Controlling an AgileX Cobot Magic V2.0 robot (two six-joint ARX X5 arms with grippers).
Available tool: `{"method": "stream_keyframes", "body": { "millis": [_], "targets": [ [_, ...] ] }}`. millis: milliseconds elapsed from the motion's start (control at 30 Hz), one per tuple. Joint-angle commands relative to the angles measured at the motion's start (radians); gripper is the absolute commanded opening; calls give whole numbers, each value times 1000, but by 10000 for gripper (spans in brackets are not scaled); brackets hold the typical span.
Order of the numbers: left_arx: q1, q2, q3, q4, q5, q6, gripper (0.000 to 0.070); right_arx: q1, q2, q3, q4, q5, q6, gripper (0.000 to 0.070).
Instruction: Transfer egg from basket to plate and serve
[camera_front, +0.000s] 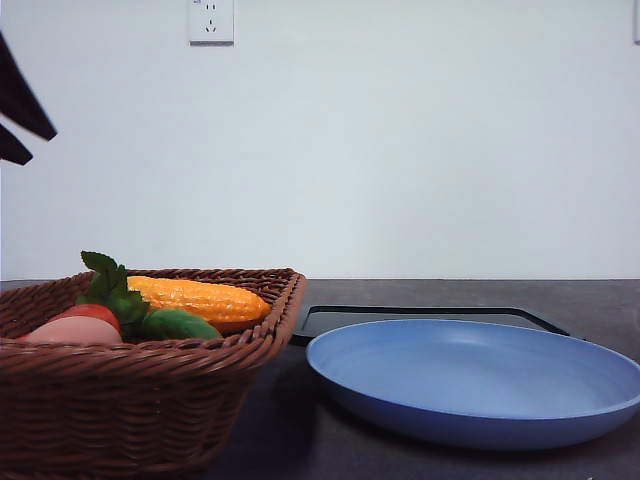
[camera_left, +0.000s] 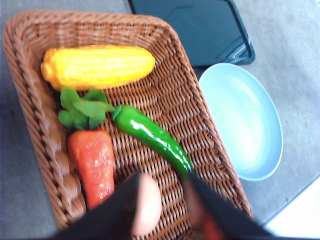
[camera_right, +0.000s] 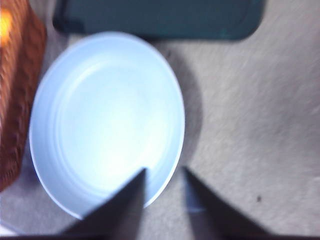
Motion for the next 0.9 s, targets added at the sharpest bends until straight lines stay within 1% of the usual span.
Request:
{"method": "stream_keyframes", "body": {
  "millis": [0, 167, 233, 600, 767, 800, 867],
  "targets": [
    [-3, 7, 16, 17, 3, 2, 319, 14, 30, 4, 15, -1, 0, 243],
    [-3, 7, 16, 12, 3, -23, 326, 53, 105, -34, 98, 7, 39, 243],
    [-3, 7, 16, 9, 3, -25, 326, 61, 144, -47, 139, 11, 46, 243],
    [-3, 7, 16, 6, 3, -25, 325, 87, 349, -50, 266, 12, 67, 243],
    [-3, 7, 16, 8, 3, -24, 325, 104, 420, -50, 325, -8, 92, 242],
    [-3, 7, 16, 8, 3, -24, 325, 106, 428, -50, 332, -7, 95, 237],
    [-3, 7, 16, 8, 3, -24, 325, 107, 440, -50, 342, -7, 104, 192]
  ]
}}
